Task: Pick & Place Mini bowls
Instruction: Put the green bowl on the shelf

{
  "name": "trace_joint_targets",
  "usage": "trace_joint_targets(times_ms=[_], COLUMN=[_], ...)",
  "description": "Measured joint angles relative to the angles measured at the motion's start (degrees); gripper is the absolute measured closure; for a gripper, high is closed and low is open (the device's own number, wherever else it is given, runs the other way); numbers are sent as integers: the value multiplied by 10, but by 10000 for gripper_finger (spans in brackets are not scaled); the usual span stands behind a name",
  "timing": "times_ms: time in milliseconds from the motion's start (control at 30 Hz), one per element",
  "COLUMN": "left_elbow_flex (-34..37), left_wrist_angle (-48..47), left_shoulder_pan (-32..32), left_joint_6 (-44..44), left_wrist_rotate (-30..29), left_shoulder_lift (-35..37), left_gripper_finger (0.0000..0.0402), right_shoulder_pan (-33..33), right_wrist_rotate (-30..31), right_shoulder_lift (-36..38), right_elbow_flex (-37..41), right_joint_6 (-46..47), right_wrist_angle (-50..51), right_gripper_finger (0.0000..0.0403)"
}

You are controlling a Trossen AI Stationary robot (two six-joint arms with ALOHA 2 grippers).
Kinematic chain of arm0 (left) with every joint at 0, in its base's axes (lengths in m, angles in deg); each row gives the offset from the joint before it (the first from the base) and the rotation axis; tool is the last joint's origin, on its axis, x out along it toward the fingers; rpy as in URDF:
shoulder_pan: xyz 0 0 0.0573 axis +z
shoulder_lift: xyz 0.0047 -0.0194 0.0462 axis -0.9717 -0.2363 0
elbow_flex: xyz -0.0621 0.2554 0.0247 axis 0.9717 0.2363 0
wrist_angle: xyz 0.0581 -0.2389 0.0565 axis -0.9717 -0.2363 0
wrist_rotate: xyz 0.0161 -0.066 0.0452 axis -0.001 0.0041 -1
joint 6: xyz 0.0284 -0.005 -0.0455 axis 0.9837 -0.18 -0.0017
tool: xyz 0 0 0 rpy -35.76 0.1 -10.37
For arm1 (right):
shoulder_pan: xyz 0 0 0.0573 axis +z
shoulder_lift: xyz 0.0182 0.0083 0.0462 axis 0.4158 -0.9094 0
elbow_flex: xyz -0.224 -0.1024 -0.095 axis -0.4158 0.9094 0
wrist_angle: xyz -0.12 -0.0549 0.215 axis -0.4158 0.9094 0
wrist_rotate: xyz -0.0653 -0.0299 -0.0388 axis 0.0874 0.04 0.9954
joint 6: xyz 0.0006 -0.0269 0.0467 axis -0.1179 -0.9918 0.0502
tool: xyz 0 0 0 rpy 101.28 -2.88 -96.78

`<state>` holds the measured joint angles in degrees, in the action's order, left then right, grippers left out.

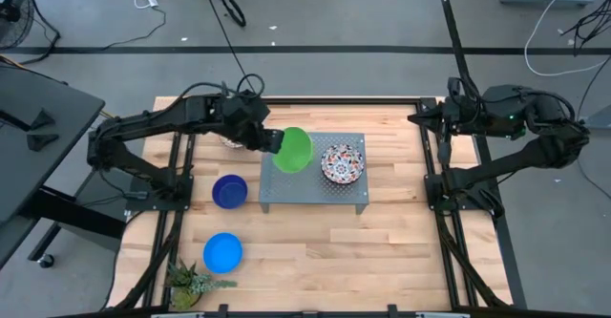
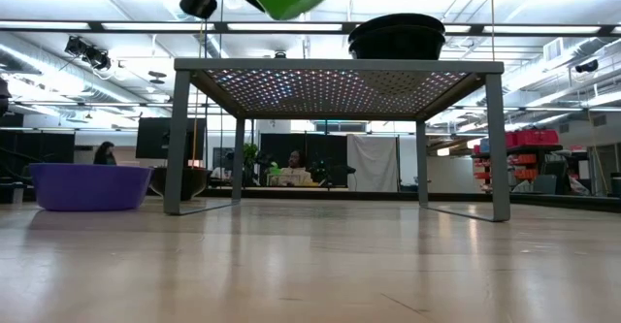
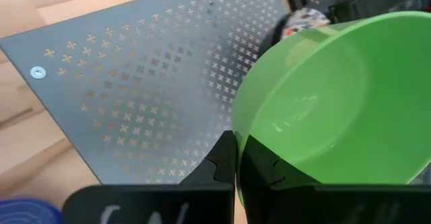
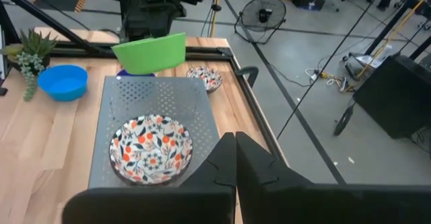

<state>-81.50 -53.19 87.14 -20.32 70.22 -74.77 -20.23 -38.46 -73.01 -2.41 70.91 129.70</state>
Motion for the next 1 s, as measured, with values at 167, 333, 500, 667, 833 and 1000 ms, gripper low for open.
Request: trace_joint_targets(times_ms=[167, 333, 500, 667, 833, 1000], left_elbow_flex=[0, 0, 0, -1, 0, 0], left_wrist_angle=[0, -4, -10, -32, -51, -60], left_shoulder_pan=[19, 34, 41, 46, 48, 44], left_joint_6=[13, 28, 31, 42, 48, 57], left_wrist_rotate=[23, 52, 55, 55, 63, 71], left_shoulder_lift=[-24, -41, -50, -58, -74, -93], left_gripper_finger=[397, 397, 397, 397, 397, 397], right_shoulder_pan=[0, 0, 0, 0, 0, 0], right_wrist_rotate=[0, 0, 0, 0, 0, 1], right_shoulder_lift=[0, 0, 0, 0, 0, 0], right_elbow_flex=[0, 0, 0, 0, 0, 0], right_joint_6=[21, 27, 27, 27, 27, 27], right_wrist_angle=[27, 41, 45, 47, 48, 51], right_gripper_finger=[403, 403, 403, 403, 403, 403])
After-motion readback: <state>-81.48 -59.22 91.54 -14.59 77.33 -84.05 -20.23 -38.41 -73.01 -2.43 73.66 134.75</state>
